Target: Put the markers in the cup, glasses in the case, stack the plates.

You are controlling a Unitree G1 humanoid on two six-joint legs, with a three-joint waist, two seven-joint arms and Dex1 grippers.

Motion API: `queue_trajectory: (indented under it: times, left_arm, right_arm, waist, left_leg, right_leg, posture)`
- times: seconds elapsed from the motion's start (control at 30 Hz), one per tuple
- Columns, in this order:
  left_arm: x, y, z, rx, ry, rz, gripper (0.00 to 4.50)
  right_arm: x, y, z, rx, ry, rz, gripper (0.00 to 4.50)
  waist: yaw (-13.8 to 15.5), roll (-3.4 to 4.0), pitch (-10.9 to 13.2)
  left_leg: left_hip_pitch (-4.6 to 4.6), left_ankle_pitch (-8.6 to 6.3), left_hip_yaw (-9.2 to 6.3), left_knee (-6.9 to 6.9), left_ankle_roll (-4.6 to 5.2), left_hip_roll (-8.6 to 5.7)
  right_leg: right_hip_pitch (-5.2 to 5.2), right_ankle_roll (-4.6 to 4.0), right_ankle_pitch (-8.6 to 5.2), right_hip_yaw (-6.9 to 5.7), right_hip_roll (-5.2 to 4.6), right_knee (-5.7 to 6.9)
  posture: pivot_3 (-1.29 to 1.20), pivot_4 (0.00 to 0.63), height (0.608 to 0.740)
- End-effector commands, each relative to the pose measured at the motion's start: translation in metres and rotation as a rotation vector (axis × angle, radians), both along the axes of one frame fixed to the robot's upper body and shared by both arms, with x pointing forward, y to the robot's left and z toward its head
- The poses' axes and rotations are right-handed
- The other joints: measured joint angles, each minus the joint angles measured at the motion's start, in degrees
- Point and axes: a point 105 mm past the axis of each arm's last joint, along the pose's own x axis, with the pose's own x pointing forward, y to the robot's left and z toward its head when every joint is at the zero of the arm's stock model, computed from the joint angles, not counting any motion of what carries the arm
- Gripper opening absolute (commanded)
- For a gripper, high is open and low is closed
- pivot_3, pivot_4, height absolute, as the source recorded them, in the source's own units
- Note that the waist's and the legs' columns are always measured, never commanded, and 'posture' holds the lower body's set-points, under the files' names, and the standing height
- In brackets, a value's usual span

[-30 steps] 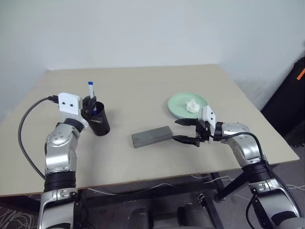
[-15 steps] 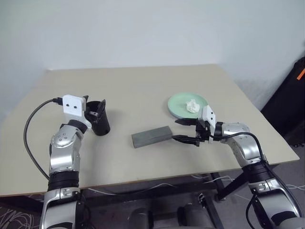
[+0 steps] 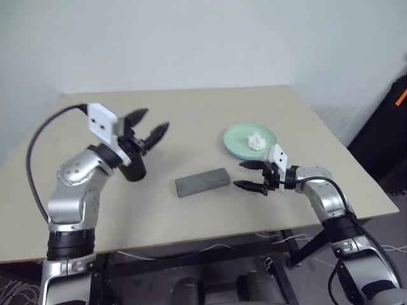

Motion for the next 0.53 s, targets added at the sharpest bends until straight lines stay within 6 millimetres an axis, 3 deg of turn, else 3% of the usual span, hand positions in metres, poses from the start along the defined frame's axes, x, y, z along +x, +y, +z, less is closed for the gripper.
queue_trajectory:
  times: [0.03,0.2,0.4,0.53]
  left_arm:
    - [-0.005,-0.008,-0.008,0.039,0.0,-0.018,3.36]
    - [-0.009,-0.015,-0.054,0.117,0.071,0.002,3.36]
    - [-0.002,-0.002,-0.078,0.092,0.103,0.137,3.36]
    - [0.0,-0.007,-0.084,0.07,0.119,0.145,3.36]
  right_arm:
    - [0.008,-0.01,0.017,0.019,-0.068,-0.045,3.59]
    - [0.007,-0.032,0.009,0.002,-0.043,-0.122,3.59]
    - [-0.004,-0.05,-0.003,-0.027,-0.02,-0.185,3.59]
    - [-0.013,-0.055,-0.004,-0.024,-0.007,-0.208,3.59]
  waist:
    - [0.01,0.0,0.0]
    - [0.08,0.01,0.0]
    - [0.04,0.01,0.0]
    - [0.01,0.02,0.0]
  left_leg:
    - [0.0,0.0,-0.01,0.0,0.0,0.0]
    - [-0.02,0.0,-0.01,-0.02,0.0,-0.01]
    - [-0.02,0.0,-0.01,-0.01,0.01,-0.02]
    - [0.0,0.0,-0.02,-0.05,0.01,0.01]
  right_leg:
    - [0.0,0.0,0.0,0.0,0.0,0.01]
    - [0.0,-0.04,-0.03,0.01,-0.02,-0.06]
    - [-0.01,-0.07,-0.05,0.03,-0.05,-0.04]
    - [-0.04,-0.08,-0.05,0.03,-0.02,-0.04]
  posture:
    - [0.0,0.0,0.74]
    - [0.0,0.0,0.74]
    - [0.0,0.0,0.74]
    - [0.0,0.0,0.74]
